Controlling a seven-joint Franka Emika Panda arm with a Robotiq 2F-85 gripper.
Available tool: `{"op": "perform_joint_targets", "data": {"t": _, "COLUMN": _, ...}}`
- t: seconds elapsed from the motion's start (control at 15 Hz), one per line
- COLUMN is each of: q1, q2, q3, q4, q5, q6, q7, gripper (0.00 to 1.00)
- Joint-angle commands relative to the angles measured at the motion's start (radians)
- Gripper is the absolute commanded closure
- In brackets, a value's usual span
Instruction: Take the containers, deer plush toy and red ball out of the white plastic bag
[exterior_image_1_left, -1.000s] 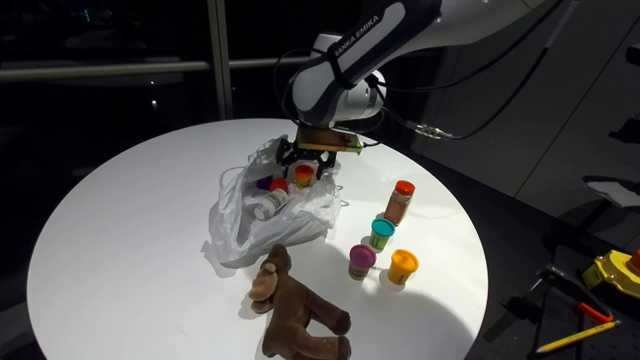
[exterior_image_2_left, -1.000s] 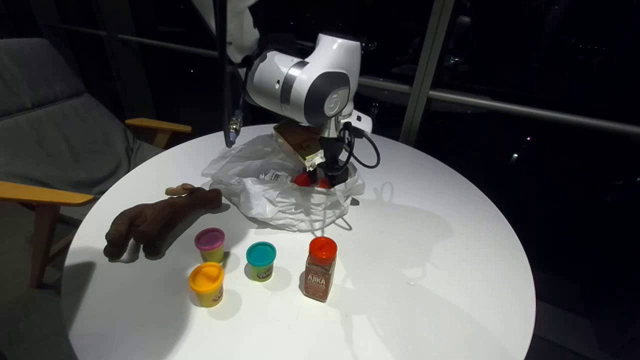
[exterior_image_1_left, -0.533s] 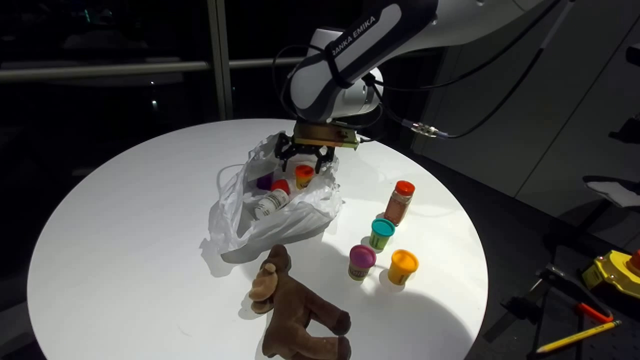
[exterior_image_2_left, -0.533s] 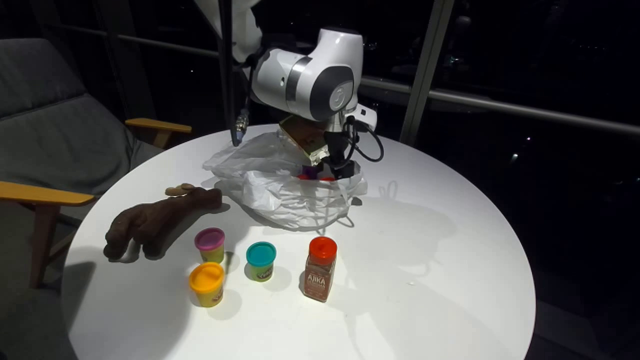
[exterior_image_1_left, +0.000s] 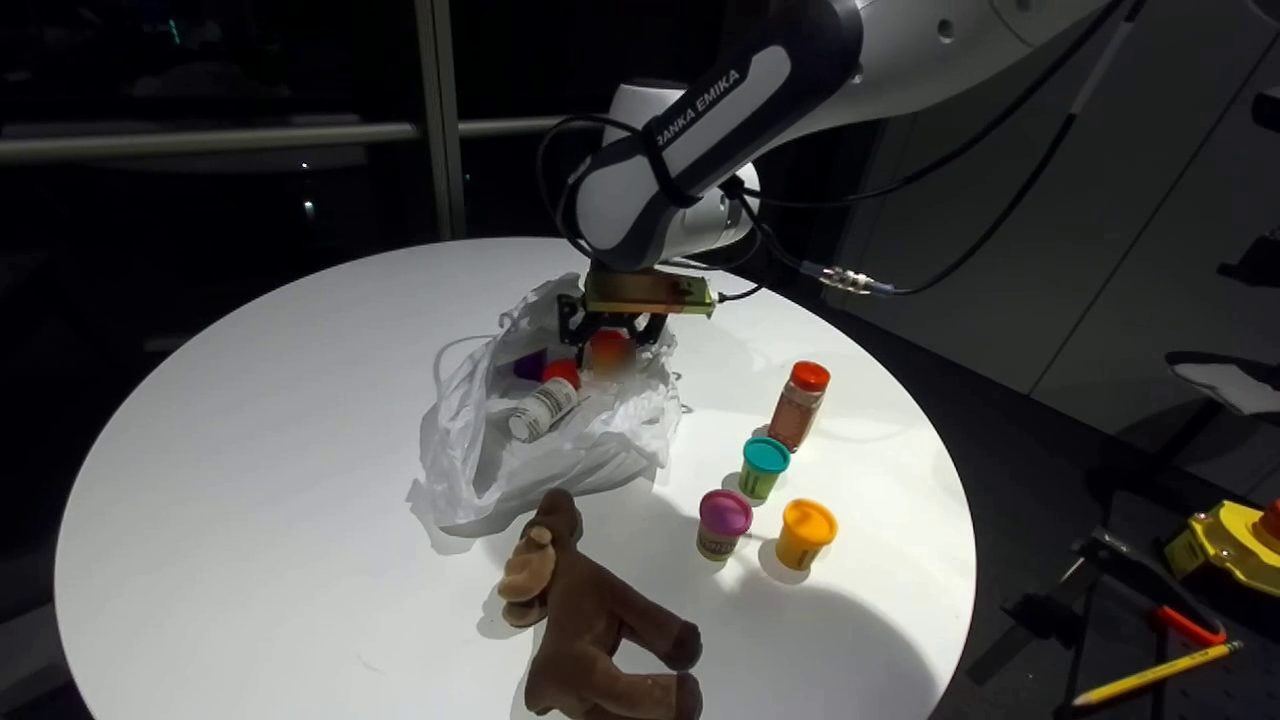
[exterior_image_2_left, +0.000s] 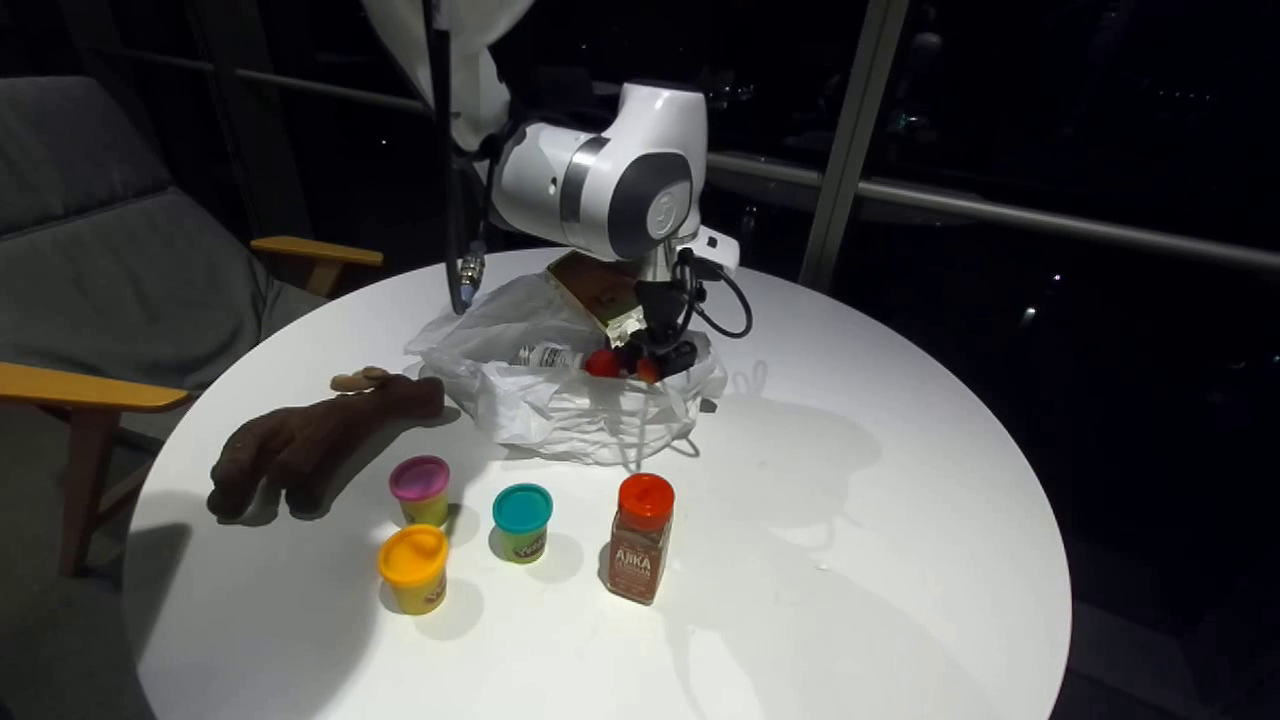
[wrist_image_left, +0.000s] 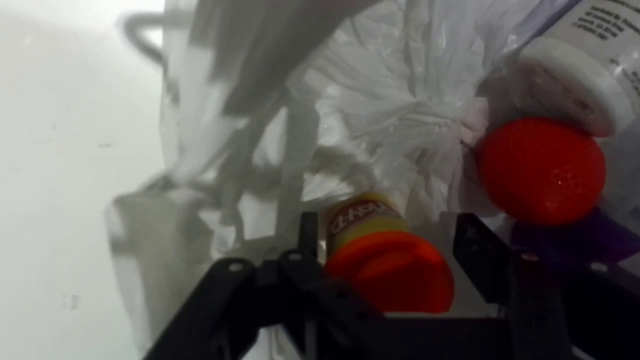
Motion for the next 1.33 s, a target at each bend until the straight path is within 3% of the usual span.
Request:
{"op": "perform_joint_targets", "data": {"t": 0.0, "q1": 0.032, "q2": -0.036, "q3": -0.048, "q4": -0.004, "q5": -0.04, "q6": 0.006, "q7": 0.051, "gripper": 0.6}}
{"op": "perform_joint_targets", "data": {"t": 0.13, "q1": 0.047, "q2": -0.083, "q3": -0.074, "q4": -0.042, "q5": -0.06, "q6": 0.015, "q7": 0.064, "gripper": 0.75}}
{"op": "perform_joint_targets", "data": {"t": 0.2, "q1": 0.057, "q2": -0.11, "q3": -0.086, "q4": -0.063, "q5": -0.073, "q6": 0.019, "q7": 0.073, "gripper": 0.77}}
{"op": "perform_joint_targets", "data": {"t": 0.4, "q1": 0.072, "q2": -0.222, "q3": -0.085, "q4": -0.157, "q5": -0.082, "q6": 0.006, "q7": 0.072, "gripper": 0.77}}
{"op": "perform_joint_targets", "data": {"t": 0.87, "q1": 0.071, "q2": -0.552, "q3": 0.029, "q4": -0.488, "q5": -0.047, "q6": -0.045, "q7": 0.035, "gripper": 0.77}}
{"op": "perform_joint_targets", "data": {"t": 1.27, "q1": 0.064, "q2": -0.757, "q3": -0.027, "q4": -0.772, "q5": -0.146, "q6": 0.047, "q7": 0.103, "gripper": 0.77}}
